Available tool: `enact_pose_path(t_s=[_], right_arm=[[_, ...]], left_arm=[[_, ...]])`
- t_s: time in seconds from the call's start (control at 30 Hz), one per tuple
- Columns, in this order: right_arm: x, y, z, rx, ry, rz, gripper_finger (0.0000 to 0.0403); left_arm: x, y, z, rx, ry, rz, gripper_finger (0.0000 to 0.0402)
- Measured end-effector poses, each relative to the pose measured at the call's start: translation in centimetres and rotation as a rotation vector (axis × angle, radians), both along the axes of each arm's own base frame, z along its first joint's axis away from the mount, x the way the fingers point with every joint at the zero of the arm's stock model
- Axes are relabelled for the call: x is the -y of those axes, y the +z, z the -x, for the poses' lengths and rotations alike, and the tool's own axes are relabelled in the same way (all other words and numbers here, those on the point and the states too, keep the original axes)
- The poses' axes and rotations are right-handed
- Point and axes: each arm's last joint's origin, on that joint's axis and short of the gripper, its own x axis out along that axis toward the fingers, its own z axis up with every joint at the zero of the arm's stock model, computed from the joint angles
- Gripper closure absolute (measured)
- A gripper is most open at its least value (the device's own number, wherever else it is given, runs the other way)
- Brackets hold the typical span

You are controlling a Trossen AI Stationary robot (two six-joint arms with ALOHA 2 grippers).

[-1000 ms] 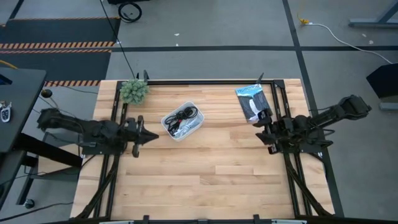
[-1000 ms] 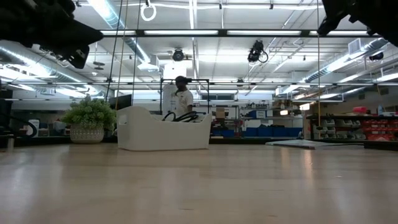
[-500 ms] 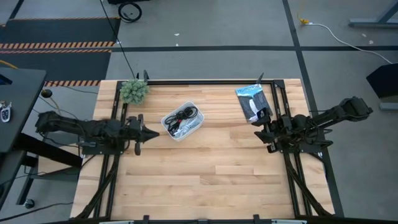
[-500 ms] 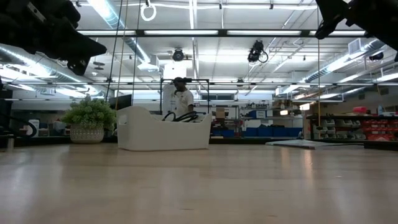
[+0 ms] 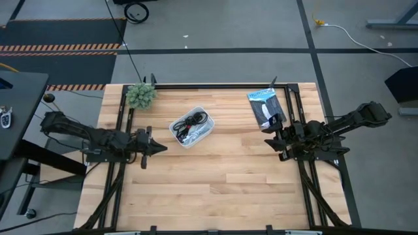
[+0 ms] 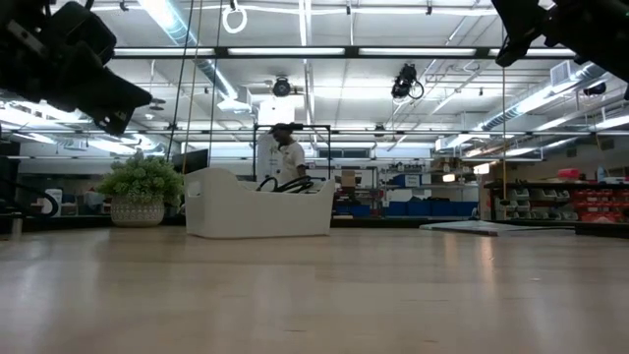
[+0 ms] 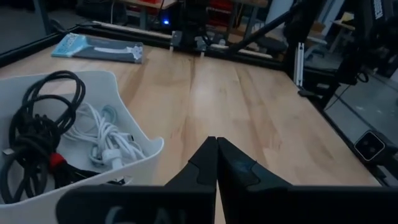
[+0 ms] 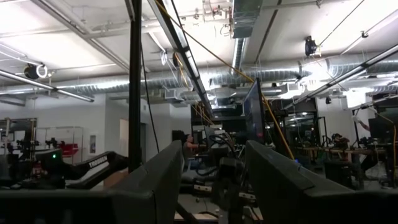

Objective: Pick and place USB-C Cables
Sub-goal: Return to home position

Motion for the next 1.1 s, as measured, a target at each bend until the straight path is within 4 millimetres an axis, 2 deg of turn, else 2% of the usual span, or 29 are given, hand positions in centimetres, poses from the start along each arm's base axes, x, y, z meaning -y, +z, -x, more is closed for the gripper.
enact_pose_path(t_s=[0.1, 0.4, 0.83, 1.1], right_arm=[[0.0, -0.1, 0.0, -0.007, 0.0, 0.001, 0.022], [0.0, -0.1, -0.1, -0.014, -0.001, 0.002, 0.022], [0.0, -0.1, -0.1, -0.014, -0.003, 0.001, 0.022], [0.0, -0.1, -0.1, -0.014, -0.005, 0.004, 0.022]], left_arm=[[0.0, -0.7, 0.0, 0.019, -0.002, 0.001, 0.0396], [-0.7, -0.6, -0.2, 0.033, 0.011, -0.035, 0.0397], [-3.3, -0.9, -0.3, 0.001, 0.123, -0.003, 0.0397], [-2.9, -1.7, -0.1, -0.089, 0.151, -0.034, 0.0397]])
